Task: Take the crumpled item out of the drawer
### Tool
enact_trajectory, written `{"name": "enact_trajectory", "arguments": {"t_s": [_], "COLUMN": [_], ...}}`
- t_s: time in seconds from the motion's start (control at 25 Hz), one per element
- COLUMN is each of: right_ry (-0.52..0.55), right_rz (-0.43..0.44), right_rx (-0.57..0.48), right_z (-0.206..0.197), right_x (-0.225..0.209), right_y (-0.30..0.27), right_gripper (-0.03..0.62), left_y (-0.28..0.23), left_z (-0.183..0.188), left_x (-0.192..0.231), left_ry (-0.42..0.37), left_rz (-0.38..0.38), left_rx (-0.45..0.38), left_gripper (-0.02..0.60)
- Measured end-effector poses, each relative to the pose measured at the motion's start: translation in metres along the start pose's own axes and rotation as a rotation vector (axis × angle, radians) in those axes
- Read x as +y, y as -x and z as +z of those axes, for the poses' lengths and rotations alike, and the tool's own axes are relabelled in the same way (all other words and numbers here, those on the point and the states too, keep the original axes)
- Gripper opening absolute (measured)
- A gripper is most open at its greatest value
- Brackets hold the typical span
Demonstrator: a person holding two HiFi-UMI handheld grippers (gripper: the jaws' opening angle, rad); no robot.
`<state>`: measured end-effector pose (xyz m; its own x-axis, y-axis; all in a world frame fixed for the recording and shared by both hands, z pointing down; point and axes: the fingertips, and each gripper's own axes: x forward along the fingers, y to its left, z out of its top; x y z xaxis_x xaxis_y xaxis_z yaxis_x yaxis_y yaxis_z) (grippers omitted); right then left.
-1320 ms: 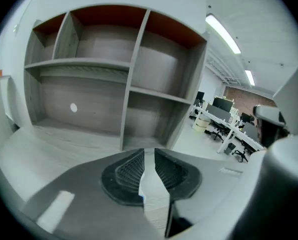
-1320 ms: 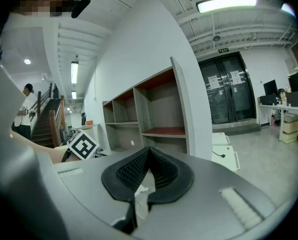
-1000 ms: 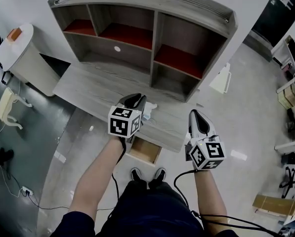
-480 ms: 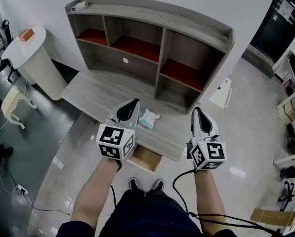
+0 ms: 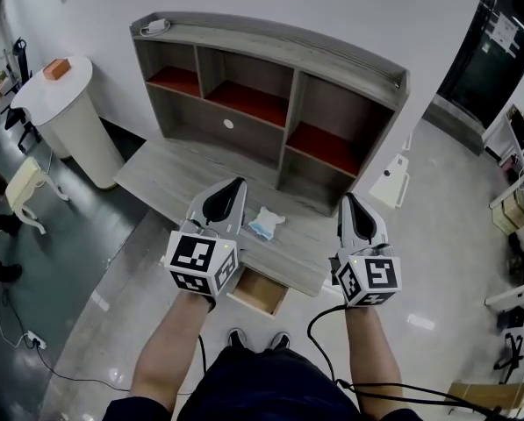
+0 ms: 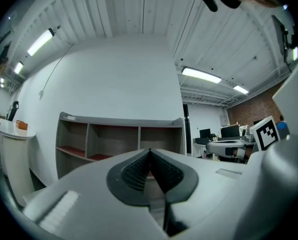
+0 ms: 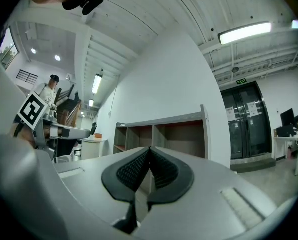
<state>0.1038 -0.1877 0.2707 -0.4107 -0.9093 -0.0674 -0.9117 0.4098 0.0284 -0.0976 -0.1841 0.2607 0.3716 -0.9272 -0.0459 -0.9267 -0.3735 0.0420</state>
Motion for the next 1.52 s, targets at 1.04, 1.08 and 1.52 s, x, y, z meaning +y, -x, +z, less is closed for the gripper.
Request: {"name": "enact_trajectory", "arguments": {"t_s": [1.04,1.08,1.52], "right_ry": [0.014,0.014,0.019], "right_rz": [0.025,0.025,0.040], "right_rx": [-0.018,-0.017,-0.003], "right_z": [0.003,0.003,0.002], "right_x": [0.002,0.003,0.003], "right_y": [-0.003,-0.004,-0.004], "right_gripper": [0.006,0.006,0.006], "left_y": [-0.008,-0.008,-0.010], "left_z": [-0.012,-0.012,-0.018], "left_x": [0.005,0.005,0.005], "left_ry": [0.028,0.033,0.043], "left_rz": [0.015,0.016,0.021], "left_rx": [0.022,0.023,0.036], "left_gripper": [0.005,0.005,0.005]}}
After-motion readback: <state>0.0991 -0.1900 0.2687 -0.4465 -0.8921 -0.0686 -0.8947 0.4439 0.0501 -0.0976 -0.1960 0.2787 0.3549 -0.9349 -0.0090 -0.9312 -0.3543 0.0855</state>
